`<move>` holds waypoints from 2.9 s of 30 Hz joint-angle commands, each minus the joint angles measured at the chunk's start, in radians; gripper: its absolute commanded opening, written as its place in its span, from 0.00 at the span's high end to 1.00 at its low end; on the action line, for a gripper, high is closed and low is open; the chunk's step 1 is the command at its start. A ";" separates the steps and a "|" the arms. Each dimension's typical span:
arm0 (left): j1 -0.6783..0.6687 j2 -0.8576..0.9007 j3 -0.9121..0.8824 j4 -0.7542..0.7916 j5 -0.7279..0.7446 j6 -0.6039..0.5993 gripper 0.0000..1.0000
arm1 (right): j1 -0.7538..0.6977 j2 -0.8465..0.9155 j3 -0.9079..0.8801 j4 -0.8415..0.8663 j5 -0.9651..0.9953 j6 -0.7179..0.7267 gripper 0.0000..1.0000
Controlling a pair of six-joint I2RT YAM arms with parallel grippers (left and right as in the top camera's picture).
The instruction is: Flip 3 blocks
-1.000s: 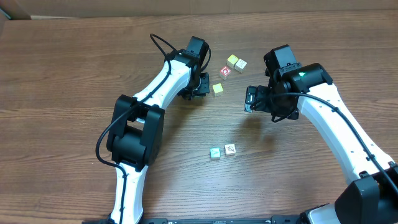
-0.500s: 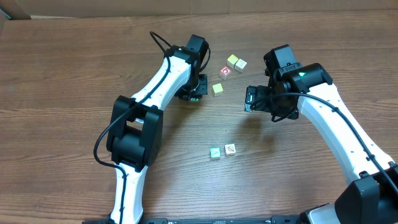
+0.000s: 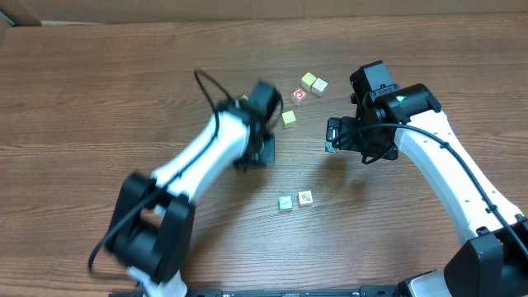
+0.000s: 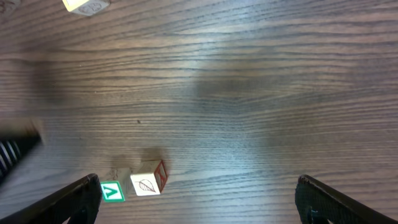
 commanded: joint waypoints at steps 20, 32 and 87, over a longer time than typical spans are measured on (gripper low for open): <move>-0.208 -0.359 -0.536 0.373 0.021 -0.459 0.96 | 0.002 -0.026 -0.004 -0.006 -0.062 -0.013 0.00; -0.207 -0.256 -0.536 0.417 0.043 -0.478 0.96 | 0.002 -0.026 -0.004 -0.005 -0.061 -0.014 0.00; -0.207 -0.290 -0.526 0.468 -0.004 -0.459 0.58 | 0.002 -0.026 -0.004 0.002 -0.061 -0.018 0.00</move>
